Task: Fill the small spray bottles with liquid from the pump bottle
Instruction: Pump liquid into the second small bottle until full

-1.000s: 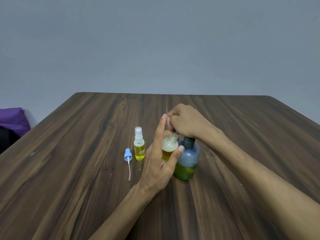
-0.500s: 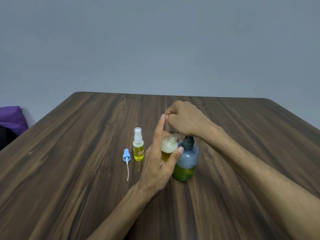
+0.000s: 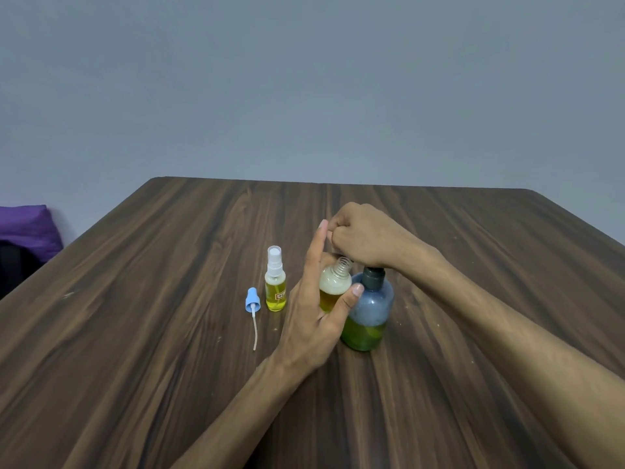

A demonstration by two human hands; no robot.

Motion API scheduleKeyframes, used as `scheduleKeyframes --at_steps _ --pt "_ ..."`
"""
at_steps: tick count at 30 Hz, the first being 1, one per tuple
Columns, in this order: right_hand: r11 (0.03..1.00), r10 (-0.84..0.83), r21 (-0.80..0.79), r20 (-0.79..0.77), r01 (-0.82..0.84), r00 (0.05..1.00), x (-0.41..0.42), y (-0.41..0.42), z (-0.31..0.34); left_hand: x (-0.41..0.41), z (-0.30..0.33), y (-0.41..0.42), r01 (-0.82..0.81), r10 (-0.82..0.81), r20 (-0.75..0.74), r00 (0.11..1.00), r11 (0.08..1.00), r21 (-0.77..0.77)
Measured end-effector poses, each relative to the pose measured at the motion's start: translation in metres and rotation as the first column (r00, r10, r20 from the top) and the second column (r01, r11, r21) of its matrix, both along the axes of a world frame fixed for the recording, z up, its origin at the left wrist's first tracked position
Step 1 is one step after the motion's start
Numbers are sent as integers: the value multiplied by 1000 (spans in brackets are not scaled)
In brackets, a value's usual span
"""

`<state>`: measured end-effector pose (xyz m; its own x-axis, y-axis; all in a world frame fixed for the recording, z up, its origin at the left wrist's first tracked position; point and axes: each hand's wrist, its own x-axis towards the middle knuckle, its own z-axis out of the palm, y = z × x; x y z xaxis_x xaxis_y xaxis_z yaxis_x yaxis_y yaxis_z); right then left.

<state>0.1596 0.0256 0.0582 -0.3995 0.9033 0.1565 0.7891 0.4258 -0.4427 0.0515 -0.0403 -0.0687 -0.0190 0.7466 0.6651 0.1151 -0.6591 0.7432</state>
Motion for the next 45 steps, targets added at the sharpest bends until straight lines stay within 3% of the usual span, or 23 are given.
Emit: scheduleKeyframes --at_steps 17,24,29,39,45 --pt "1000 -20 10 -10 20 1000 0 -1 3 0 1 0 -22 23 -30 999 1000 16" --pt "997 -45 -56 8 45 999 2 0 -4 0 -2 1 -29 29 -29 999 1000 6" --pt "999 -35 13 -39 36 999 0 1 4 1 -3 2 -51 52 -23 998 998 37" --pt "1000 -25 -10 -54 24 998 1 0 4 0 -4 2 -54 55 -38 998 998 20" --pt "1000 -31 5 7 31 1000 1 -6 4 1 -3 2 -47 47 -44 998 999 16"
